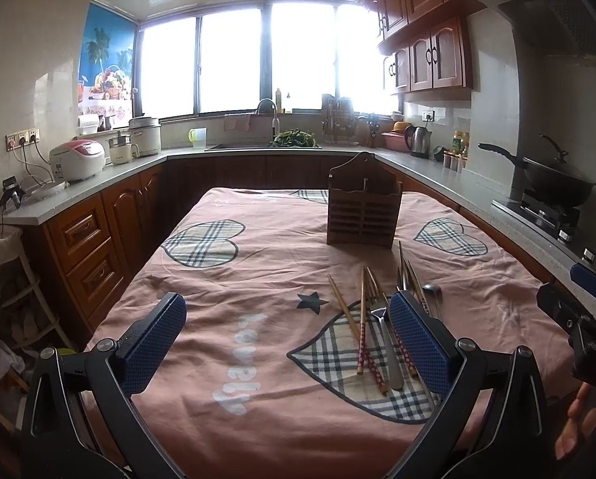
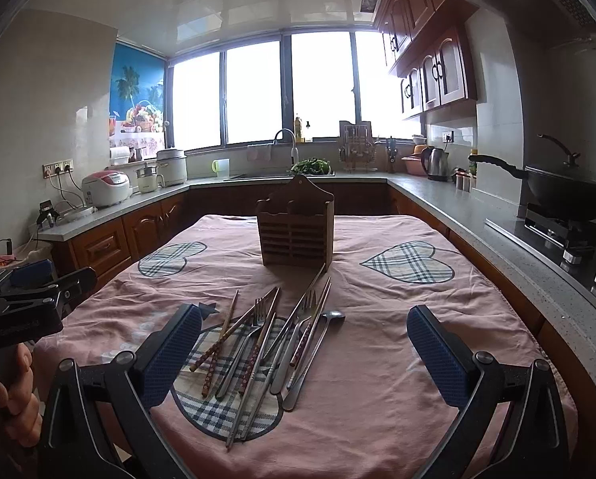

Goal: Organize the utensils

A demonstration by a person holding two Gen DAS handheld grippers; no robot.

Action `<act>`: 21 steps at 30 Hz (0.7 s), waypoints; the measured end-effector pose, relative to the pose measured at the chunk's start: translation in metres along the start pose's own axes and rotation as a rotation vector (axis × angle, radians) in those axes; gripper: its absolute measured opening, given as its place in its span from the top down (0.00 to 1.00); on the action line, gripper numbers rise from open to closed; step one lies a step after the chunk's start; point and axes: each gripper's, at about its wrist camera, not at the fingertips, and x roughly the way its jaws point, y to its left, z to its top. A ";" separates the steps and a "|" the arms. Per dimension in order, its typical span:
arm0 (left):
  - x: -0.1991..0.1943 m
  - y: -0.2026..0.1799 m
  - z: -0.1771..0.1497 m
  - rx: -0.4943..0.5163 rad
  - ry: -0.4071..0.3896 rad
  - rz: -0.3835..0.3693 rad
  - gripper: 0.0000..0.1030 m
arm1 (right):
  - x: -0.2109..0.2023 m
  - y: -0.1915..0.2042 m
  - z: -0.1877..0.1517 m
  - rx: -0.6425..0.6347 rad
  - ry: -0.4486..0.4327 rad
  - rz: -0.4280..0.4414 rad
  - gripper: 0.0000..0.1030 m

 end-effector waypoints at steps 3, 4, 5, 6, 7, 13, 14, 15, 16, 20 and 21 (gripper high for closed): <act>0.001 0.000 -0.001 0.001 0.001 0.000 0.00 | 0.000 0.001 0.000 -0.001 0.002 0.002 0.00; 0.000 0.000 0.000 -0.001 0.002 0.000 0.00 | 0.000 0.001 0.000 -0.002 0.002 0.001 0.00; 0.000 0.000 0.000 -0.002 0.003 -0.001 0.00 | 0.000 0.002 0.000 -0.002 0.001 0.004 0.00; 0.000 0.001 0.001 -0.003 0.005 -0.003 0.00 | 0.000 0.002 0.000 -0.001 0.001 0.005 0.00; 0.001 0.001 0.000 -0.002 0.007 -0.003 0.00 | 0.000 0.002 0.000 -0.001 0.001 0.006 0.00; 0.003 0.000 0.000 0.005 0.006 -0.002 0.00 | 0.000 0.002 0.001 -0.001 0.003 0.011 0.00; 0.003 -0.001 -0.001 0.007 0.005 -0.001 0.00 | 0.001 0.002 0.002 -0.001 0.003 0.013 0.00; 0.003 -0.001 0.000 0.007 0.007 -0.002 0.00 | 0.001 0.002 0.001 -0.002 0.003 0.015 0.00; 0.003 -0.001 0.000 0.006 0.008 -0.004 0.00 | 0.000 0.001 0.002 -0.002 0.003 0.016 0.00; 0.003 -0.001 0.000 0.007 0.006 0.000 0.00 | 0.000 0.001 0.002 -0.003 0.003 0.018 0.00; 0.003 -0.001 0.000 0.007 0.007 -0.001 0.00 | 0.000 0.002 0.002 -0.003 0.003 0.018 0.00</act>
